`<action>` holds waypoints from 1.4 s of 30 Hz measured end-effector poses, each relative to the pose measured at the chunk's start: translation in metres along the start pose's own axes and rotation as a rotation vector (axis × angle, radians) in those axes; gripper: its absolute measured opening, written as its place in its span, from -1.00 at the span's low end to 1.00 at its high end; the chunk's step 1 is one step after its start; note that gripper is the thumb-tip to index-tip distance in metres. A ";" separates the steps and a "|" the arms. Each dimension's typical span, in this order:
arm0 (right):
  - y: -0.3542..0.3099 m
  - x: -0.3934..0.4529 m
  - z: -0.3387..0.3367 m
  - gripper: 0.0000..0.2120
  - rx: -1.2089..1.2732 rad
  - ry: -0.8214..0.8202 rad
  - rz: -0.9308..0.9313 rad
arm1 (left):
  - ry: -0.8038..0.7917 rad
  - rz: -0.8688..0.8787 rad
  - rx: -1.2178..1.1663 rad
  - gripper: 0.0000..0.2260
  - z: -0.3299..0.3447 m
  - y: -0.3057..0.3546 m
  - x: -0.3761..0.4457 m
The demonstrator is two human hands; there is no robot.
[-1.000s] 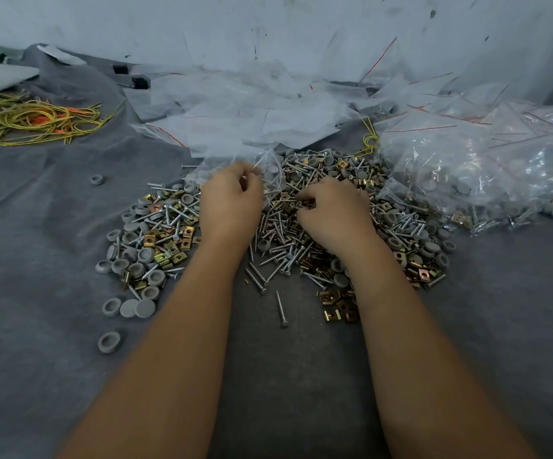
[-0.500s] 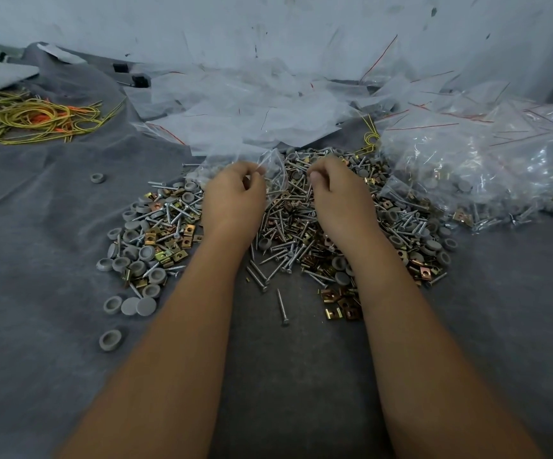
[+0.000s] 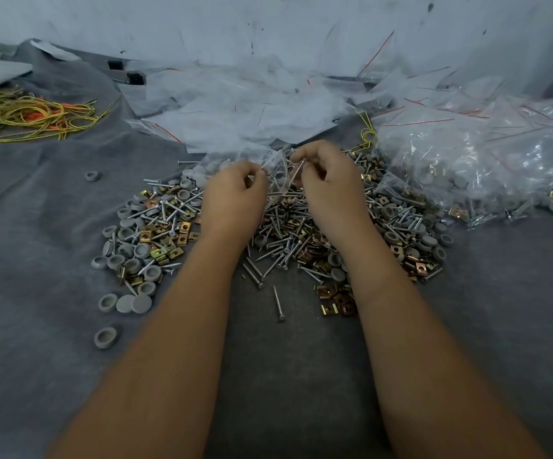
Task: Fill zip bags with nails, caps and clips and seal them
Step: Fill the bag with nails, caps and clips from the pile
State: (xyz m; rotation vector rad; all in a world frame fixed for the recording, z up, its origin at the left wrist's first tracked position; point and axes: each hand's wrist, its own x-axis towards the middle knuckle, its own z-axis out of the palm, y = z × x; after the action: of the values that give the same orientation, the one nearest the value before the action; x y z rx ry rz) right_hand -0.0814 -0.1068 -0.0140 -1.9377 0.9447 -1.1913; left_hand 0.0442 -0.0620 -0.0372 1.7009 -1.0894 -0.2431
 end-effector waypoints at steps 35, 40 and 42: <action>0.012 0.001 0.007 -0.80 -0.866 -0.374 -0.249 | 0.094 -0.090 -0.100 -0.82 -0.002 -0.006 0.004; 0.005 0.002 0.000 -0.87 -0.522 -0.101 -0.159 | 0.071 -0.052 -0.051 -0.81 -0.002 -0.005 0.002; 0.003 0.003 -0.002 -0.90 -0.440 -0.027 -0.172 | 0.034 -0.019 -0.004 -0.82 -0.001 -0.003 0.001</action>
State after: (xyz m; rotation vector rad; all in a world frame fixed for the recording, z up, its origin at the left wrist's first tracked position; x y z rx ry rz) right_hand -0.0832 -0.1110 -0.0147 -2.4163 1.1151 -1.1135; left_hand 0.0471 -0.0618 -0.0385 1.7063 -1.0481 -0.2277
